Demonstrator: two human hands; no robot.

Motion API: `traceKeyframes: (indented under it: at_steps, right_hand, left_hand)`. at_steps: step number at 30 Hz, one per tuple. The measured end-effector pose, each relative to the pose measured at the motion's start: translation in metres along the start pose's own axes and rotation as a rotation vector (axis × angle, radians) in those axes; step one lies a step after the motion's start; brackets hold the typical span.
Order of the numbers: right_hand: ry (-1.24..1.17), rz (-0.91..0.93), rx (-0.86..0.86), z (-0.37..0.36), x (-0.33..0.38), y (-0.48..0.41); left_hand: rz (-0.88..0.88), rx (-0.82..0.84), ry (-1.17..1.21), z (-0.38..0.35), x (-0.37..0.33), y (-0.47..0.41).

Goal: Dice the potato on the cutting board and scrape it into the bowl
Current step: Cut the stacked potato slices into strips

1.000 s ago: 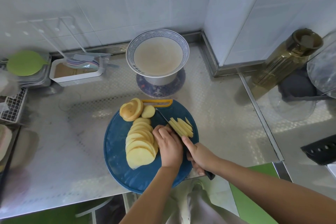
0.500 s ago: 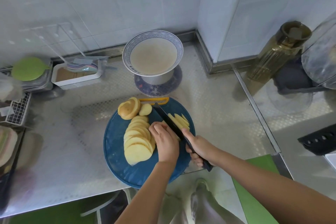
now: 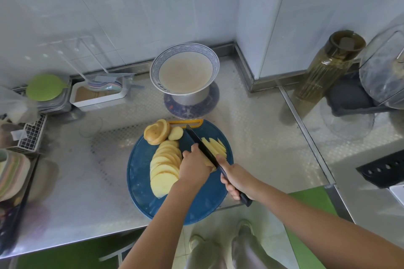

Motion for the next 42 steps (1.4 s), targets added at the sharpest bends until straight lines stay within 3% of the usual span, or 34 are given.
traceKeyframes:
  at_steps: [19,26,33,42]
  right_hand:
    - [0.062,0.055,-0.071,-0.002,0.004,0.005]
    - [0.001,0.016,-0.024,0.002,0.006,0.012]
    - [0.002,0.030,0.039,0.007,0.018,0.026]
    - [0.041,0.049,0.046,0.009,0.015,0.036]
  left_hand:
    - [-0.007,-0.016,0.108,0.013,0.004,0.010]
    - [-0.002,-0.021,0.139,0.012,0.006,0.009]
    - [0.181,-0.107,0.209,0.019,0.019,0.000]
    - [0.216,-0.101,0.122,0.020,0.020,-0.013]
Point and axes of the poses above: each hand's wrist, its own y-axis away from the middle knuckle, its own z-axis out of the back of the hand, x = y × z, the point moved 6 cm from there along -y, towards the middle knuckle, and after that the axes turned 14 degrees about -x, right-handed, at the moved point
